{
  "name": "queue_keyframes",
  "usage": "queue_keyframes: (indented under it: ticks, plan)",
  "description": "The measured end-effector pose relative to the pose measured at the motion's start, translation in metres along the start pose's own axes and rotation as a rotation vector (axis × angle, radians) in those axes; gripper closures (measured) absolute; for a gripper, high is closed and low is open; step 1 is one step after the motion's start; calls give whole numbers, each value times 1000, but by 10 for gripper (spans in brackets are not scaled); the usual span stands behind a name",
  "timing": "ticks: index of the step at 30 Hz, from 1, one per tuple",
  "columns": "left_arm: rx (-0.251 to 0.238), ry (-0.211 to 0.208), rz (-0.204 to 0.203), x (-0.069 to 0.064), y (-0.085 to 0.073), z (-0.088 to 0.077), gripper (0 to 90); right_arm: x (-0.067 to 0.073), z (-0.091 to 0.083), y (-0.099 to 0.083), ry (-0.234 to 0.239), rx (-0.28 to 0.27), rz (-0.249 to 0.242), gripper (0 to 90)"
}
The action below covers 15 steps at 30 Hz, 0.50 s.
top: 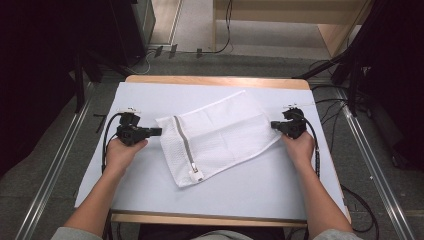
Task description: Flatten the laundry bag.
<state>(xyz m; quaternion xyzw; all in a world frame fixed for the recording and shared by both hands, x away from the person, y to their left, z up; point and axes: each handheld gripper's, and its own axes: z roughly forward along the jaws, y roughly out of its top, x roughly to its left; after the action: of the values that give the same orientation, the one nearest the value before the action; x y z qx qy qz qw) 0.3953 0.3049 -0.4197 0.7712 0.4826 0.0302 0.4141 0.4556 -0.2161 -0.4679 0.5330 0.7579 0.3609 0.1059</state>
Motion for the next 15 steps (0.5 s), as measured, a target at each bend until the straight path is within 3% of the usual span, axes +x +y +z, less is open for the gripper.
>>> queue_keyframes:
  ticks: [3, 5, 8, 15]
  plan:
    - [5, 11, 15, 1, -2, 1, 900, 1, 1, 0, 11, -6, 8, 860]
    - [1, 11, 19, 2, -2, 0, 830, 1, 0, 0, 8, -12, 17, 784]
    - [-33, 13, 27, 4, -1, -5, 779, 3, -4, 2, 8, -32, 6, 746]
    - [-46, 40, 57, 6, 11, -6, 687, 13, -15, 3, 32, -40, -3, 733]
